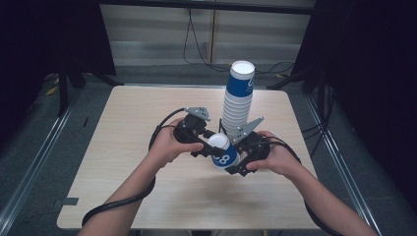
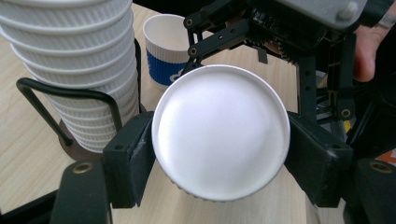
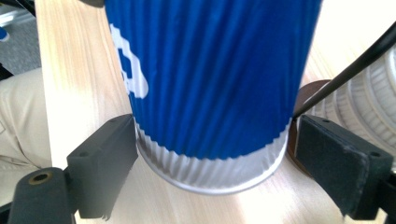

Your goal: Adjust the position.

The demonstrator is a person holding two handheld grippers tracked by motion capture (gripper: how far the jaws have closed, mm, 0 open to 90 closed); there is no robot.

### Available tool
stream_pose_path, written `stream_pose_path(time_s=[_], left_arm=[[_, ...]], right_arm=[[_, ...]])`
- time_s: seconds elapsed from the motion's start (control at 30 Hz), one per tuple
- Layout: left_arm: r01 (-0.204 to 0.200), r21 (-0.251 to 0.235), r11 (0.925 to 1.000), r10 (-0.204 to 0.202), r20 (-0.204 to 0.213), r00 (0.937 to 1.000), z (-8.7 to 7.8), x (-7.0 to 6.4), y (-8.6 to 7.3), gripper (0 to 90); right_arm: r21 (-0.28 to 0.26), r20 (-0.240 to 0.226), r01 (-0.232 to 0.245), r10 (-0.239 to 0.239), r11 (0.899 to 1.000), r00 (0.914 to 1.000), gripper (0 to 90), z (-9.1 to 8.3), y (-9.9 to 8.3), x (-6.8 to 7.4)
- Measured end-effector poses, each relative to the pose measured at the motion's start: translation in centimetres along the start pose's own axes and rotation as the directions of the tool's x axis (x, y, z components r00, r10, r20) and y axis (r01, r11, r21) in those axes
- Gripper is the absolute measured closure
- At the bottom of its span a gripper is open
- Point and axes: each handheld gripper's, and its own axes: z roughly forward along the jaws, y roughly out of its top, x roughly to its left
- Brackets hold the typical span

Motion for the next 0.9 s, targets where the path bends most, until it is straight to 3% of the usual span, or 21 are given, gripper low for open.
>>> stream_pose_path(time_s=[0.53, 0.9], left_arm=[[0.003, -0.013, 0.9999, -0.003, 0.020, 0.9998, -0.1, 0.0, 0.1, 29.3], [-0.004, -0.009, 0.9999, 0.004, 0.017, 0.9999, -0.1, 0.1, -0.2, 29.3]], right_arm=[[-0.045, -0.007, -0.032, 0.032, 0.998, 0.9995, 12.2, 0.7, -0.6, 0.1], [-0.037, -0.005, 0.006, -0.006, 0.999, 1.0000, 17.0, 0.8, -0.5, 0.0]])
